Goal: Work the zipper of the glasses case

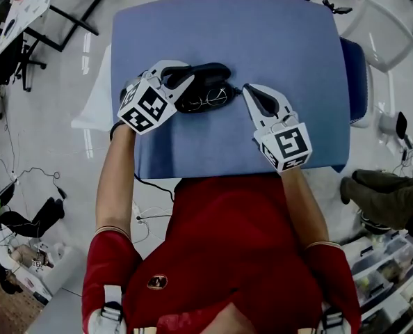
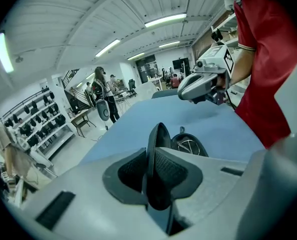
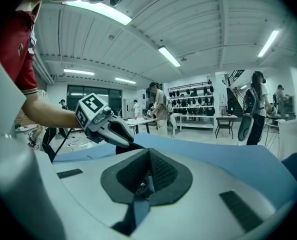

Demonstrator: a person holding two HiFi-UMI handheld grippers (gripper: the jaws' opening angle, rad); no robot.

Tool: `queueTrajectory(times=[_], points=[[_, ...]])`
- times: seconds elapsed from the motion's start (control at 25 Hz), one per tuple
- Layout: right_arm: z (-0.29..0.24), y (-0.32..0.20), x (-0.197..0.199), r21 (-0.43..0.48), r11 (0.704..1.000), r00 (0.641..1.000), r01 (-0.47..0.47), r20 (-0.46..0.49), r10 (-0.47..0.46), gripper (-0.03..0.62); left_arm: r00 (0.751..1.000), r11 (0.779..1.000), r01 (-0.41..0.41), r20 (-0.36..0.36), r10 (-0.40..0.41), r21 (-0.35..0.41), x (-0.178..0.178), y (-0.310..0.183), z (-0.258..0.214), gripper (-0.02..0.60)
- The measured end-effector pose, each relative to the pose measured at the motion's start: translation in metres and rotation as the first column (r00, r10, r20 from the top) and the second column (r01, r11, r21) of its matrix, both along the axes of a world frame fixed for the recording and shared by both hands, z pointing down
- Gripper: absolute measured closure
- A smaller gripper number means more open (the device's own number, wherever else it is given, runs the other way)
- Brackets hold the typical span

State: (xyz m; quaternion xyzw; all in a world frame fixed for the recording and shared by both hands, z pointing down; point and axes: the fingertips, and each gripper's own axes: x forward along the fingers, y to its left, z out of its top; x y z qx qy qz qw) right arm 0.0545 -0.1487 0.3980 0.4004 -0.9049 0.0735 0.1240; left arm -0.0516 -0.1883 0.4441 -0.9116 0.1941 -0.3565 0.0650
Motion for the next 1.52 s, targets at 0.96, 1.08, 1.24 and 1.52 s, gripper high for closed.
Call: queueTrajectory(times=[0.96, 1.08, 1.24, 1.52], points=[[0.03, 0.008, -0.035, -0.072, 0.99, 0.99, 0.122, -0.064, -0.127, 0.594, 0.994, 0.994, -0.067, -0.095, 0.058, -0.087, 0.013, 0.088, 0.006, 0.52], [0.04, 0.013, -0.042, -0.072, 0.985, 0.979, 0.155, -0.121, -0.162, 0.527, 0.994, 0.992, -0.069, -0.095, 0.059, -0.106, 0.014, 0.096, 0.014, 0.52], [0.055, 0.018, -0.045, -0.082, 0.978, 0.958, 0.193, -0.199, -0.206, 0.513, 0.994, 0.99, -0.067, -0.09, 0.056, -0.126, 0.019, 0.102, 0.023, 0.521], [0.07, 0.025, -0.048, -0.085, 0.968, 0.929, 0.236, -0.273, -0.25, 0.514, 0.996, 0.987, -0.06, -0.07, 0.05, -0.147, 0.024, 0.108, 0.033, 0.52]])
